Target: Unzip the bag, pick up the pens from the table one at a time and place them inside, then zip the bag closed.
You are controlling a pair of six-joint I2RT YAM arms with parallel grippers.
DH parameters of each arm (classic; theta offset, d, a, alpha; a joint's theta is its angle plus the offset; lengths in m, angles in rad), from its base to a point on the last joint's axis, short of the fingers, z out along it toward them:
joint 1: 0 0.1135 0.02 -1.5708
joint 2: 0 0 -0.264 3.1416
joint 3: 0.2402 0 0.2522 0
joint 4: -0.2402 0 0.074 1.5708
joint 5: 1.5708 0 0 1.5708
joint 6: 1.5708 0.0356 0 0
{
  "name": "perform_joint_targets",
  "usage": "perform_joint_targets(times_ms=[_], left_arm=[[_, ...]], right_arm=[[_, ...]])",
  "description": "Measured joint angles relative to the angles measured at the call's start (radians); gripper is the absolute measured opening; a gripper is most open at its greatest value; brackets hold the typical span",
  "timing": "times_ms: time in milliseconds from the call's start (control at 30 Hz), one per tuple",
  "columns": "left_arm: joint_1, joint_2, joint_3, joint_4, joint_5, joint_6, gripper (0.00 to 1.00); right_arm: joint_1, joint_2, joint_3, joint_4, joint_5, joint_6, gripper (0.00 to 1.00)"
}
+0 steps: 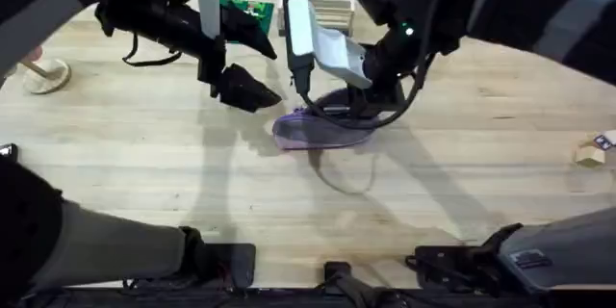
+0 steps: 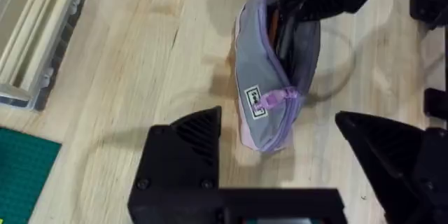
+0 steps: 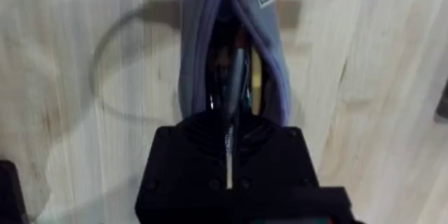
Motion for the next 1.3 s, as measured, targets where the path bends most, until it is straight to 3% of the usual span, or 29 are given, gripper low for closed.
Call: perform_joint_targets(times_ms=[333,567,1000,1033,1200,1233,1300], left_arm=[[0.0,0.0,0.0,0.0,0.0,0.0,0.994],[0.0,0.0,0.0,0.0,0.0,0.0,0.993],[0.0,0.0,0.0,0.0,0.0,0.0,0.993],[0.0,0.0,0.0,0.0,0.0,0.0,0.993],[0.0,0.0,0.0,0.0,0.0,0.0,0.993],[0.0,0.0,0.0,0.0,0.0,0.0,0.993],[0.0,0.0,0.0,0.0,0.0,0.0,0.993]], right_arm=[[0.012,0.072,0.0,0.056,-0.075,-0.022,0.032],[0.07,0.075,0.0,0.15,-0.118,-0.028,0.032],[0.104,0.101,0.0,0.173,-0.125,-0.028,0.066],[0.104,0.102,0.0,0.172,-0.127,-0.026,0.145],[0.104,0.102,0.0,0.176,-0.13,-0.028,0.856],[0.104,0.102,0.0,0.182,-0.136,-0.031,0.961],[0.108,0.102,0.0,0.183,-0.139,-0.032,0.994]])
